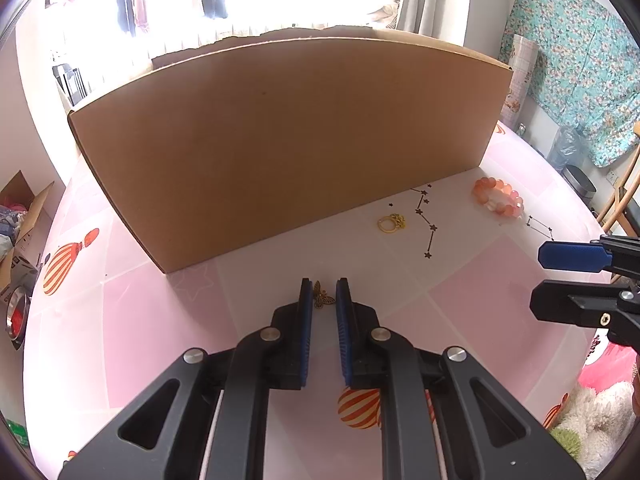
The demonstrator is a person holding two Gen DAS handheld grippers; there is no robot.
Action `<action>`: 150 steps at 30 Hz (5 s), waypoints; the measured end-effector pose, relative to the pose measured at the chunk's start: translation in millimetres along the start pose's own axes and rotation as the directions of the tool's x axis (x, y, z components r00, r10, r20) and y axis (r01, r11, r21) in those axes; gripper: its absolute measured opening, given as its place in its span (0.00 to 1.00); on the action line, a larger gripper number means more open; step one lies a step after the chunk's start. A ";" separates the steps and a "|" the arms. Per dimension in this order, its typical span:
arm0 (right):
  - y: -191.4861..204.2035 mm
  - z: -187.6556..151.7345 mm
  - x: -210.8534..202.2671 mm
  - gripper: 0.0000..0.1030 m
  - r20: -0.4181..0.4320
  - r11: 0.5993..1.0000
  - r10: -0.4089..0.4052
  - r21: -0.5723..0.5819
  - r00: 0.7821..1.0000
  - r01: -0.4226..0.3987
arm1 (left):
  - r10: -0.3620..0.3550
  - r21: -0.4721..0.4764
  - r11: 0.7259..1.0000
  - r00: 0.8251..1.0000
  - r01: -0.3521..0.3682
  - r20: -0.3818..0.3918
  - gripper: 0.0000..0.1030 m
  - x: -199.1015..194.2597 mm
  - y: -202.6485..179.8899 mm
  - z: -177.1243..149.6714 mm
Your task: Organize jewelry
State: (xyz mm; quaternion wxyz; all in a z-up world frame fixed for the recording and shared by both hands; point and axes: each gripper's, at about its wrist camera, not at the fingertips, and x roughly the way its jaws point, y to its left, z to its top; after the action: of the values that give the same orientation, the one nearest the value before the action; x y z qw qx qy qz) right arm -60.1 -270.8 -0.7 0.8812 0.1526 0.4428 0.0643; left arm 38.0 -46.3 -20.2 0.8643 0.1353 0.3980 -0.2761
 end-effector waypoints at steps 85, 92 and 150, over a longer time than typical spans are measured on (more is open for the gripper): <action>-3.3 -7.5 0.0 0.61 -0.003 0.998 0.032 0.049 0.999 -0.032 | 0.019 -0.011 1.000 1.000 -0.019 0.010 0.11 -1.3 -2.5 2.8; -3.0 -6.5 -1.7 0.61 0.008 0.998 0.045 0.050 0.999 -0.046 | 0.022 -0.014 1.000 1.000 -0.022 0.010 0.11 -0.2 -1.2 3.3; 69.2 60.0 82.0 0.12 -0.023 0.933 -0.184 -0.320 0.983 0.167 | -0.074 -0.194 0.978 0.997 0.080 0.036 0.11 2.0 45.4 -2.5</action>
State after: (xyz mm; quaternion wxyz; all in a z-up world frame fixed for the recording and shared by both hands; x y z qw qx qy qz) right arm 38.6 -197.8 -6.9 0.8846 -0.0326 0.4615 0.0593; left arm 64.1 -9.2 -22.7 0.8677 0.0303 0.4157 -0.2709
